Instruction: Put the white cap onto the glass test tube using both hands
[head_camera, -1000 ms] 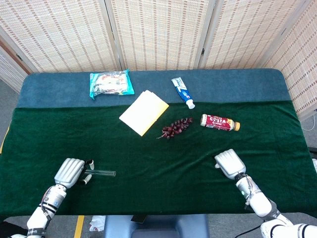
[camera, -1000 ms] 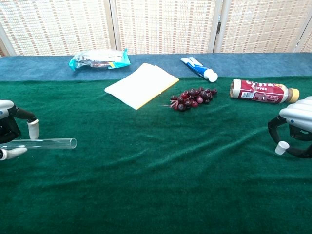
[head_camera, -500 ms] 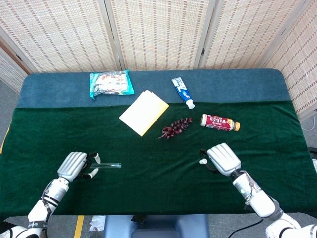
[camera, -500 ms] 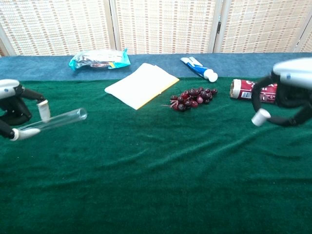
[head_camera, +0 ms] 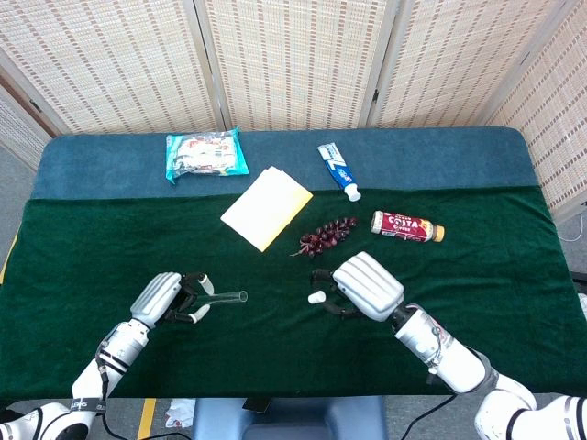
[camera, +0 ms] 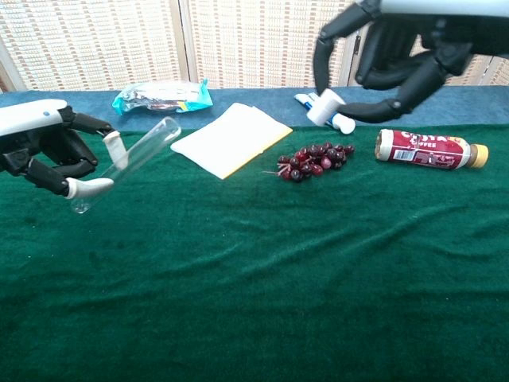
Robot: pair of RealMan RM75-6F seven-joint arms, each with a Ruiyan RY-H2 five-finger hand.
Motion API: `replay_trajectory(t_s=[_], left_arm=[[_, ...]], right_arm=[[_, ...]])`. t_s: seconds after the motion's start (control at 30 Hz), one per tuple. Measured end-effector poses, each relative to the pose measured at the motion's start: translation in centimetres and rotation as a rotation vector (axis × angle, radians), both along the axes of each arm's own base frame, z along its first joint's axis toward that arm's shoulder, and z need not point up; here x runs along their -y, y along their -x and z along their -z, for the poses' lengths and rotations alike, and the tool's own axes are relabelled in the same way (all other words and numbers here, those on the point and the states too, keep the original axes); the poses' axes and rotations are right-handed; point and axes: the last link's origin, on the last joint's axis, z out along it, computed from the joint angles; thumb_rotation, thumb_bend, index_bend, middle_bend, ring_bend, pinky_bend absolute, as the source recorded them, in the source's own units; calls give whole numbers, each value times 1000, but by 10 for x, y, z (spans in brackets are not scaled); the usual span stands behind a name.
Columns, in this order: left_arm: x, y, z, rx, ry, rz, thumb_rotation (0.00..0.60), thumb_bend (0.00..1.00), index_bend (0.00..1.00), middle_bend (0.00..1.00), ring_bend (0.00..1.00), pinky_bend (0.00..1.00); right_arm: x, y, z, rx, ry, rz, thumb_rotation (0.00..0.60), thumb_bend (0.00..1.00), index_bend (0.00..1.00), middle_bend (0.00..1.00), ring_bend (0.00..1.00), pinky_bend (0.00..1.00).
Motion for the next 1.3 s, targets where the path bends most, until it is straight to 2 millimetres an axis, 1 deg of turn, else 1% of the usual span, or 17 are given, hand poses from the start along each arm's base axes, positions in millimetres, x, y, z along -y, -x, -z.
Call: replay_trajectory(t_s=[0.37, 0.57, 0.83, 1.3], left_arm=[[5, -25, 20, 59, 23, 54, 600, 543, 646, 951, 918, 861], [9, -36, 27, 89, 52, 56, 600, 544, 647, 952, 918, 861], [10, -42, 32, 111, 77, 47, 600, 548, 648, 952, 918, 861], [9, -39, 32, 117, 88, 30, 600, 550, 648, 951, 918, 861]], right_arm=[[0, -35, 13, 35, 8, -74, 600, 570, 744, 1000, 1000, 1000], [-1, -45, 20, 39, 4, -97, 600, 571, 746, 1000, 1000, 1000], [-2, -51, 25, 44, 4, -107, 600, 571, 748, 1000, 1000, 1000], [-2, -47, 24, 39, 1, -102, 600, 571, 747, 1000, 1000, 1000]])
